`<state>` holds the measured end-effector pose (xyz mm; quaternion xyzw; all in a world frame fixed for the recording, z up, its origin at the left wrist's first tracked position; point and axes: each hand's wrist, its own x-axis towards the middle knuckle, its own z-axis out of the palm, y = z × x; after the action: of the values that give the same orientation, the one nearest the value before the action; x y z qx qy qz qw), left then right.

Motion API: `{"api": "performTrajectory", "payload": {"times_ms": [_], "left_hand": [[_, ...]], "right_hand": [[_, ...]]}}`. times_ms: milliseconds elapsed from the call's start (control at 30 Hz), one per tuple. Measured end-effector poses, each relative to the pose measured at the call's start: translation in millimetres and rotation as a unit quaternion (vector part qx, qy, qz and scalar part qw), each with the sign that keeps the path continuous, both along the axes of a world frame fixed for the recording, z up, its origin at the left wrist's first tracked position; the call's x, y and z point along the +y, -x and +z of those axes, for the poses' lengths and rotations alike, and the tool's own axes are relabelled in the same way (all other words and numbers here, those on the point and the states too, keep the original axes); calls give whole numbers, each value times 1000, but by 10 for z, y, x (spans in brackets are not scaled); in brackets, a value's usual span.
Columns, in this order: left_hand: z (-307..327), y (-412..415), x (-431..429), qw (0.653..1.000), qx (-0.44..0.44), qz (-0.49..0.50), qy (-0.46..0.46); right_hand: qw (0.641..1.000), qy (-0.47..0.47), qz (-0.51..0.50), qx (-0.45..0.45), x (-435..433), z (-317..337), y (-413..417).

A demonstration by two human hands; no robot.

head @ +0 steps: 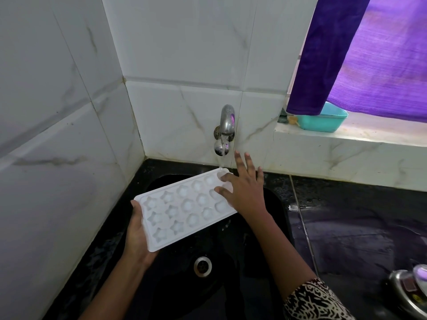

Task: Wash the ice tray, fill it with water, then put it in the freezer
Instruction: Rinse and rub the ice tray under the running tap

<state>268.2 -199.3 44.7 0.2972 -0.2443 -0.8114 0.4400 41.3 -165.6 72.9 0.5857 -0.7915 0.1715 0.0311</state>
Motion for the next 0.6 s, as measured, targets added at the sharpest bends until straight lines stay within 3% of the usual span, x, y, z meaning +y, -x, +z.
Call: {"api": "performTrajectory", "payload": {"times_ms": [100, 367, 600], "left_hand": [[-9, 30, 11, 1000, 7, -5, -1], [-24, -22, -9, 1000, -10, -6, 16], [-49, -9, 1, 1000, 6, -16, 9]], "right_hand": [[999, -17, -10, 43, -20, -34, -51], [1000, -3, 5, -8, 9, -10, -37], [999, -37, 13, 20, 2, -38, -83]]}}
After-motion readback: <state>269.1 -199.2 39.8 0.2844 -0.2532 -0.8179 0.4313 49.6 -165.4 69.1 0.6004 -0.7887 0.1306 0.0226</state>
